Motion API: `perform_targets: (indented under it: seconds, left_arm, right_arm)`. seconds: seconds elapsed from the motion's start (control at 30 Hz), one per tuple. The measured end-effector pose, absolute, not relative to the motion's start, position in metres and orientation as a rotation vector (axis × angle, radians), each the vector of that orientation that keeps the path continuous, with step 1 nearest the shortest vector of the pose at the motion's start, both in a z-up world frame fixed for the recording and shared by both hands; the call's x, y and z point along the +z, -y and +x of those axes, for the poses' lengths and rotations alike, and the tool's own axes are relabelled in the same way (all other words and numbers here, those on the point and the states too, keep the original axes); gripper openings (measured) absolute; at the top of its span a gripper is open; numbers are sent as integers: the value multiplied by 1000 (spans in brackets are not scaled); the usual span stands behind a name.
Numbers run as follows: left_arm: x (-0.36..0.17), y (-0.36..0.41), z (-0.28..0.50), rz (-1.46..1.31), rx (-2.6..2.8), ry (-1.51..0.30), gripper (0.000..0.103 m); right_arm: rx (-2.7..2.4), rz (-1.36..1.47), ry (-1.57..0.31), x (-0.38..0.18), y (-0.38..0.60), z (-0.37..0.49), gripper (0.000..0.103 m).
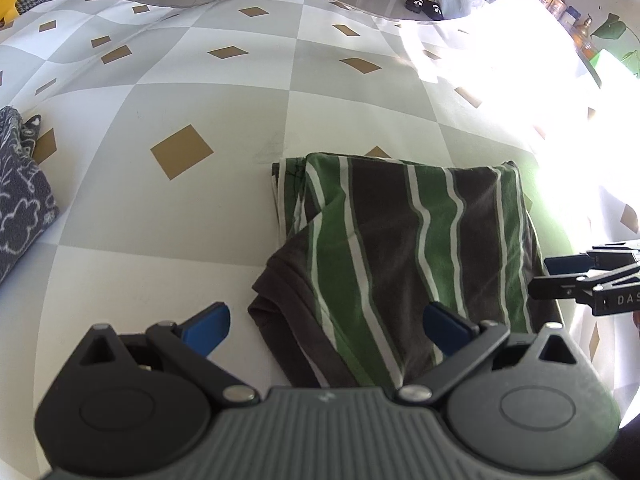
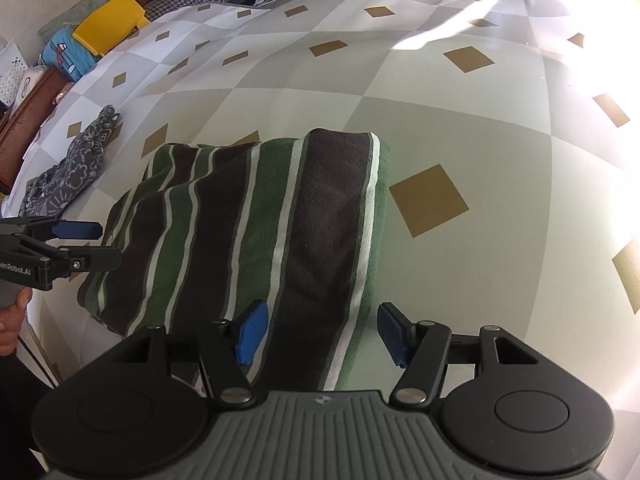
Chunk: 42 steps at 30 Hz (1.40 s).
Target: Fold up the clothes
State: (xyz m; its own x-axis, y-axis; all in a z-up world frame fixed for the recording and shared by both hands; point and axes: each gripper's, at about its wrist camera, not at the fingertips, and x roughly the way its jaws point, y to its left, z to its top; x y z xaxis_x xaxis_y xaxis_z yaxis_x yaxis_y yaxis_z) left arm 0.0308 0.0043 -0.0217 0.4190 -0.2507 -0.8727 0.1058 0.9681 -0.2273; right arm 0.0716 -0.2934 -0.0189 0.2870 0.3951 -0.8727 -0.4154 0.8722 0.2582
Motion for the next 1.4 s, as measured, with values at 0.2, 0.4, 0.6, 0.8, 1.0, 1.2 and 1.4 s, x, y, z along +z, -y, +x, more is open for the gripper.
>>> perform_targets:
  seconds: [0.2, 0.4, 0.6, 0.8, 1.0, 1.2, 1.4]
  left_arm:
    - [-36, -2, 40, -145, -294, -1165, 103]
    - [-39, 0, 49, -134, -353, -1152, 103]
    - [-39, 12, 55, -91, -401, -1137, 103]
    - [-39, 23, 61, -67, -424, -1118, 103]
    - [-39, 34, 61, -69, -473, -1096, 103]
    - [-39, 48, 60, -78, -494, -1083, 102]
    - [-38, 58, 58, -53, -478, -1069, 96]
  right_arm:
    - [582, 20, -1156, -21, 298, 76, 59]
    - [601, 97, -1174, -22, 308, 84, 59]
    - [613, 101, -1148, -23, 306, 85, 59]
    - [596, 95, -1119, -24, 300, 87, 54]
    - [602, 81, -1103, -25, 294, 87, 48]
    - [617, 79, -1096, -27, 291, 87, 43]
    - [660, 74, -1099, -28, 286, 85, 40]
